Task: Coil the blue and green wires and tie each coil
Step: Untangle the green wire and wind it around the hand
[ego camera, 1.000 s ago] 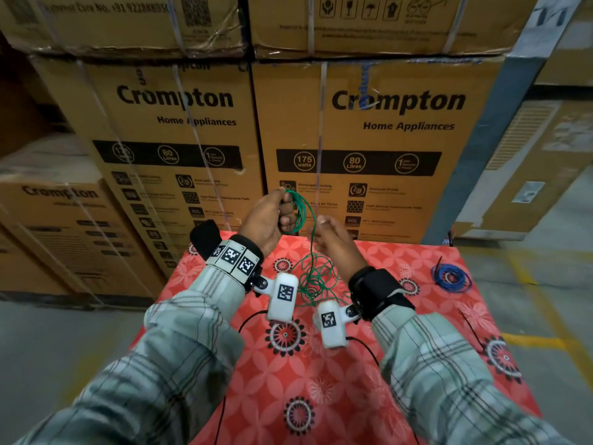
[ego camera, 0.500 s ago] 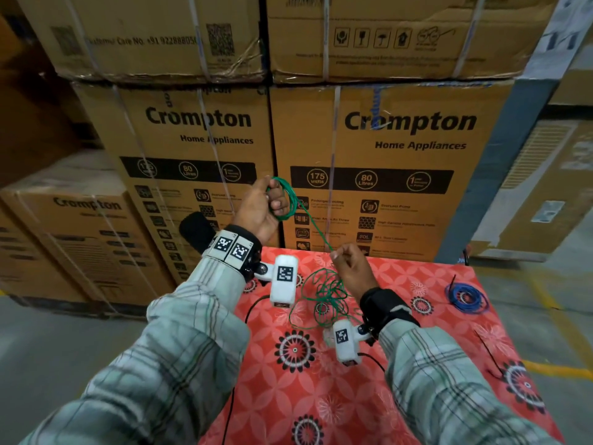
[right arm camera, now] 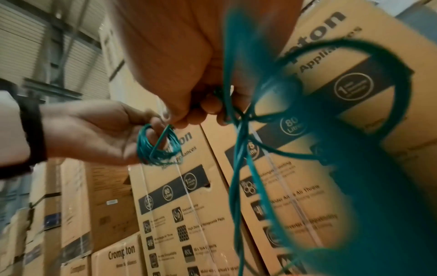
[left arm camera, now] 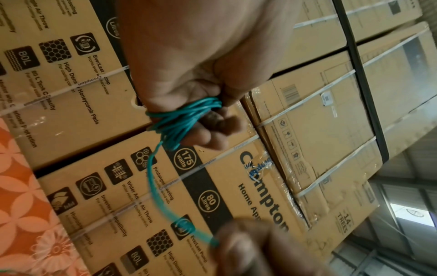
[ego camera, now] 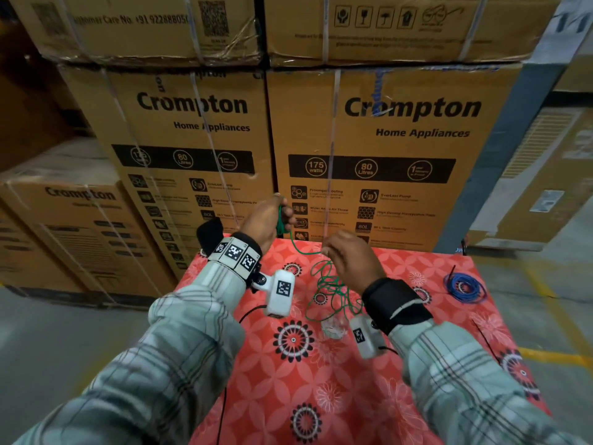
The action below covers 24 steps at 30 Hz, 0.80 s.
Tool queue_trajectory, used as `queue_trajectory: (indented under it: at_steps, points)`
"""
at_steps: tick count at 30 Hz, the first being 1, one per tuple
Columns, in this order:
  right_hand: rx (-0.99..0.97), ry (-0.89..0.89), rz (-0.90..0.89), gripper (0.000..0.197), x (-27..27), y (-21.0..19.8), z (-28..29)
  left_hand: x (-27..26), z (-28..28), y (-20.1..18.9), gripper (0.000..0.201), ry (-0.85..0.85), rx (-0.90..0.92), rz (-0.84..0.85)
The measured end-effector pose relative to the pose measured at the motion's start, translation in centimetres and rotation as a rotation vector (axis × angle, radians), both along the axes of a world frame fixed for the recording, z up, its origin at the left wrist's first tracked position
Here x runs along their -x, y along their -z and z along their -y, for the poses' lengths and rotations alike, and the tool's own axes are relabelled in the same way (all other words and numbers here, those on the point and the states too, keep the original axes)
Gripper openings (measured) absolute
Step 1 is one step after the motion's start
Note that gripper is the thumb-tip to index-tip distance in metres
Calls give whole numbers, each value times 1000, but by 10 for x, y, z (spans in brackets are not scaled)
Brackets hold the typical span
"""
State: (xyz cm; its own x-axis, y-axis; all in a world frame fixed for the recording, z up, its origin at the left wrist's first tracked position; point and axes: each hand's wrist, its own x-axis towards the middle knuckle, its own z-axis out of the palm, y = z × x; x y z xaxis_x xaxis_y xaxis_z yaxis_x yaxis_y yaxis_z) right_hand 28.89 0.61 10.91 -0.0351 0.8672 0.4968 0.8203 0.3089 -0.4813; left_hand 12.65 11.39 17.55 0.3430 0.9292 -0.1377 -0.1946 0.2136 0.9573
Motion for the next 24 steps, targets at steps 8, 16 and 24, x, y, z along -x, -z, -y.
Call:
queue_trajectory:
  at_steps: [8, 16, 24]
  points:
    - [-88, -22, 139, 22, 8, -34, -10, -10, 27, 24, 23, 188, 1, -48]
    - [-50, 66, 80, 23, -4, -37, -18, -4, 35, 32, 25, 398, -105, -322]
    - [42, -24, -90, 22, -7, -27, -24, -1, 33, 35, 30, 543, -22, -428]
